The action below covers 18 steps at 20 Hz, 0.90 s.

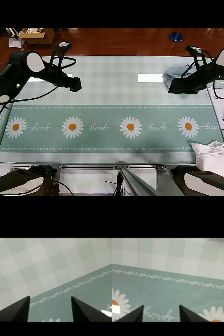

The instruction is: Fold the shirts.

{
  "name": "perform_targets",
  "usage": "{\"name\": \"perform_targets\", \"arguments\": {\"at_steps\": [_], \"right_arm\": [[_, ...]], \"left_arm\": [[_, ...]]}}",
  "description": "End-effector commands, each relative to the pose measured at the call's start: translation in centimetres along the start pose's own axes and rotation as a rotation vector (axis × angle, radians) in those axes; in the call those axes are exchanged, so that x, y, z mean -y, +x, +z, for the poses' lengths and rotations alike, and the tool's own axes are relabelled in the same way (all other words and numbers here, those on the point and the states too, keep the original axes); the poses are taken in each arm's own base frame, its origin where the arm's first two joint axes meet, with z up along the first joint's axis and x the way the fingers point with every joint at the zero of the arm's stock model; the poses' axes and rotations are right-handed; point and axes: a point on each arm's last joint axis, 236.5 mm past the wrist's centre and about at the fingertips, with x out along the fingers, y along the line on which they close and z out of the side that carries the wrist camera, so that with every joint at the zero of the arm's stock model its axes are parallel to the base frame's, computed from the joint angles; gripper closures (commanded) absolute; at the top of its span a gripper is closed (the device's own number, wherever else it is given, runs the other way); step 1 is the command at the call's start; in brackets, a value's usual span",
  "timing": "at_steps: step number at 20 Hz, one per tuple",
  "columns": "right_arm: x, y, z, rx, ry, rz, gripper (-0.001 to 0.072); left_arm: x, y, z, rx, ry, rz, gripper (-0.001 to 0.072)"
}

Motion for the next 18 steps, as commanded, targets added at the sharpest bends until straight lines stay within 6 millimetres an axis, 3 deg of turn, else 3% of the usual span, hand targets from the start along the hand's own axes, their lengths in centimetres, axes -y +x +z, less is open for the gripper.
{"name": "perform_targets", "arguments": {"at_steps": [1, 4, 8, 10, 13, 14, 15, 17, 18], "right_arm": [[-0.1, 0.0, 0.2, 0.01, 0.001, 0.002, 0.0197], [0.3, -0.3, 3.9, 0.165, 0.005, -0.012, 0.0197], [0.7, -0.9, 6.3, 0.267, -0.019, -0.032, 0.0198], [4.5, -2.5, 10.0, 0.435, -0.003, -0.195, 0.0199], [11.8, -7.7, 14.6, 0.721, 0.14, -0.452, 0.0199], [13.9, -8.5, 15.2, 0.772, 0.183, -0.479, 0.0198], [15.8, -8.1, 15.1, 0.778, 0.237, -0.482, 0.0198], [19.8, -5.2, 13.8, 0.712, 0.365, -0.465, 0.0187], [21.3, -3.3, 13.1, 0.68, 0.44, -0.432, 0.0132]], "left_arm": [[0.0, 0.0, 0.0, 0.0, 0.0, 0.0, 0.0101], [-0.1, 0.1, 0.2, 0.006, 0.0, 0.001, 0.0101], [-0.1, 0.7, 0.4, 0.011, -0.005, -0.001, 0.0101], [-0.4, 1.0, 1.1, 0.039, -0.005, 0.007, 0.01], [-0.6, 0.6, 2.8, 0.103, -0.005, 0.017, 0.0083], [-0.6, 0.3, 3.2, 0.114, -0.003, 0.017, -0.0005], [-0.5, -0.1, 3.6, 0.126, -0.001, 0.018, -0.0013], [-0.5, -0.9, 4.5, 0.147, 0.004, 0.019, -0.0013], [-0.4, -1.3, 4.9, 0.16, 0.007, 0.019, -0.0013]]}}
